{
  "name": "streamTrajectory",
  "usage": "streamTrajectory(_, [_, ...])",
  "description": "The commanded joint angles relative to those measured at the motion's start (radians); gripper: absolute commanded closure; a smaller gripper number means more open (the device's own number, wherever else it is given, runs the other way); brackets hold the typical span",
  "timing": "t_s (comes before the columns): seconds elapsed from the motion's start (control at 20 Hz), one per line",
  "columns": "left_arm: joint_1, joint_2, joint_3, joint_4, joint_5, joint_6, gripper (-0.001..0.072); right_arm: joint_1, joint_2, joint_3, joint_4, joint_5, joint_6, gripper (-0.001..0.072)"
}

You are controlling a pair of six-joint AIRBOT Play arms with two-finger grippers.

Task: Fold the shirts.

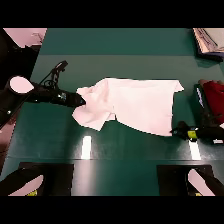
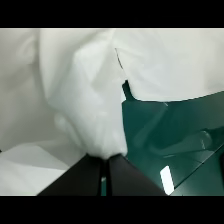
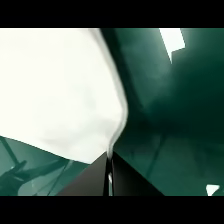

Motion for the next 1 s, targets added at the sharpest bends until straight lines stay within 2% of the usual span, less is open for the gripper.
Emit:
streamTrajectory(0.0, [0.001, 0.001, 0.130, 0.153, -0.016, -0.072, 0.0682, 0.000, 0.127, 0.140, 0.011, -0.013, -0.002, 0.0699])
streamTrajectory(0.2, [0.001, 0.001, 0.524, 0.322, -0.063, -0.090, 0.0682, 0.000, 0.184, 0.512, 0.011, -0.109, 0.023, 0.0699])
streamTrajectory(0.5, [0.001, 0.002, 1.131, 0.414, -0.092, -0.089, 0.0681, 0.000, 0.031, 1.170, 0.010, -0.109, 0.023, 0.0699])
streamTrajectory(0.75, [0.001, 0.133, 1.202, 0.412, -0.001, -0.090, 0.0681, 0.000, -0.048, 1.551, 0.007, -0.069, 0.023, 0.0699])
streamTrajectory(0.95, [0.000, 0.235, 1.203, 0.339, 0.071, -0.147, 0.0681, 0.000, -0.004, 1.609, 0.001, -0.034, 0.023, 0.0700])
